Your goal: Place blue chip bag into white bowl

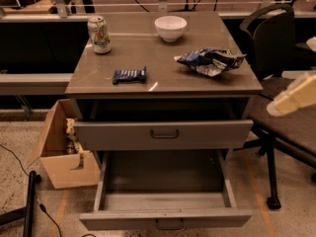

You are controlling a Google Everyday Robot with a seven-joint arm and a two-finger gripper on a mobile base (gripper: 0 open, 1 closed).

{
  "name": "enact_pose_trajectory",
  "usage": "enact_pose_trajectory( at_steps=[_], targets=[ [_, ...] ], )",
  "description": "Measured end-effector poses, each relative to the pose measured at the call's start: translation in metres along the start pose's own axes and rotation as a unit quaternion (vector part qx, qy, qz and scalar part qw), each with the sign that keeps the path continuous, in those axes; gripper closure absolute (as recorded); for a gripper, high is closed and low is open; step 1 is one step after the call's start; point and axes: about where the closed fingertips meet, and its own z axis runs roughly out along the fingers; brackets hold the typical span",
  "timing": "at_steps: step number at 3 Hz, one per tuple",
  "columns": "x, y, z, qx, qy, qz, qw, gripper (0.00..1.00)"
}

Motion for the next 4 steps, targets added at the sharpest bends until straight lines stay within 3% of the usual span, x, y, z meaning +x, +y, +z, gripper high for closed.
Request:
enact_pose_trajectory(
  at_steps=[1, 2, 3, 4],
  targets=[
    [-0.017, -0.038, 0.032, 0.032, -0.071, 0.024, 0.9967, 0.0],
    [-0.035, -0.073, 0.053, 0.058, -0.094, 0.039, 0.9931, 0.0],
    [-0.04, -0.076, 0.057, 0.061, -0.097, 0.041, 0.9926, 0.0],
    [-0.051, -0.078, 0.069, 0.058, -0.12, 0.044, 0.9901, 0.0]
  ],
)
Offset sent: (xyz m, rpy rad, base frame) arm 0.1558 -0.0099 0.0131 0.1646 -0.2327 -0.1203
